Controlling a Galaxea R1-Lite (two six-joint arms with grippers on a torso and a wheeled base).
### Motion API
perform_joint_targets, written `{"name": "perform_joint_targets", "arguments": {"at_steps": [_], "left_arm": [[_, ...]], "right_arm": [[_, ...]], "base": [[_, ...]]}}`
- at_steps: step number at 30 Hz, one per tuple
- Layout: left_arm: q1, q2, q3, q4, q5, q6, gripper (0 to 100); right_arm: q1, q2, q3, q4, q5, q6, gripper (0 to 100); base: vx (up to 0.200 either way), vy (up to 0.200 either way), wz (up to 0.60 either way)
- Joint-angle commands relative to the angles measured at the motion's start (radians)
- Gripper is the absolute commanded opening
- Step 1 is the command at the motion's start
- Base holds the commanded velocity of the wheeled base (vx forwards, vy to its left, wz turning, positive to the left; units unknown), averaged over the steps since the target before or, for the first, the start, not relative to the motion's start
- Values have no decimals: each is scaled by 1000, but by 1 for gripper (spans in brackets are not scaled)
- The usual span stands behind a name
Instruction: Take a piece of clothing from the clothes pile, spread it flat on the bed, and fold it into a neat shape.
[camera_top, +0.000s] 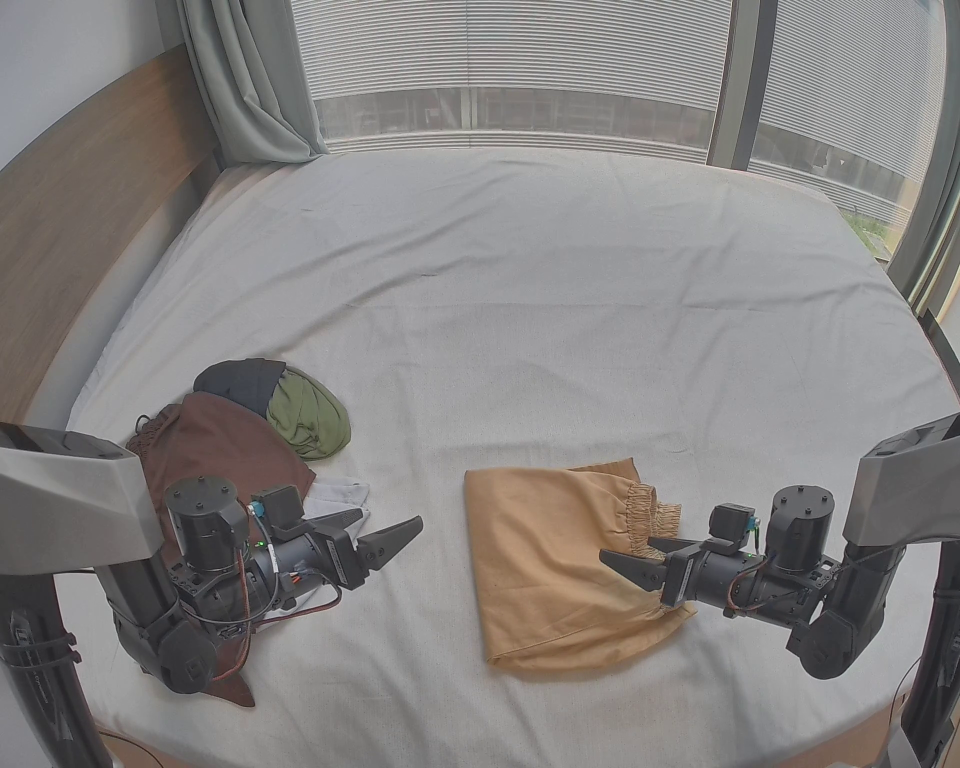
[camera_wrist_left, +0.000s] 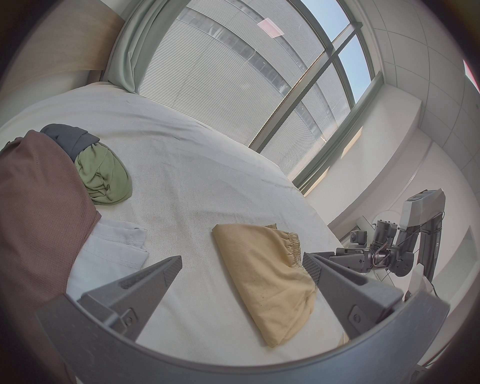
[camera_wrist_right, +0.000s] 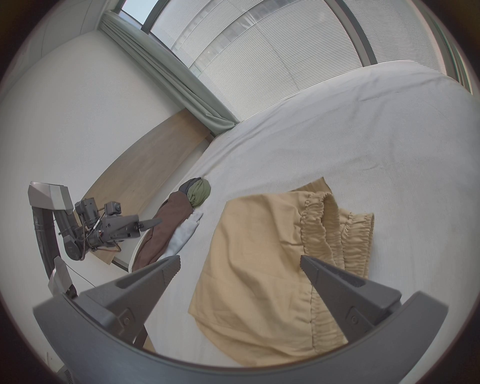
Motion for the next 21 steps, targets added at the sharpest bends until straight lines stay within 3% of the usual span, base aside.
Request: {"name": "perform_joint_targets", "arguments": {"at_steps": [1,14,17,21], "left_arm": [[1,8,0,-1,-1,0,100],[3,5,5,-1,-1,0,100],[3,8,5,-1,-1,0,100],[3,8,5,-1,-2,0,100]], "right_arm": [[-8,48,-53,-4,0,12,100],[-69,243,-192,-7,-1,15,100],[-89,285,-234,-7,-53,15,100],[-92,298,-243,-7,-64,15,100]], "base": [[0,0,0],[0,0,0],[0,0,0],[0,0,0]]}}
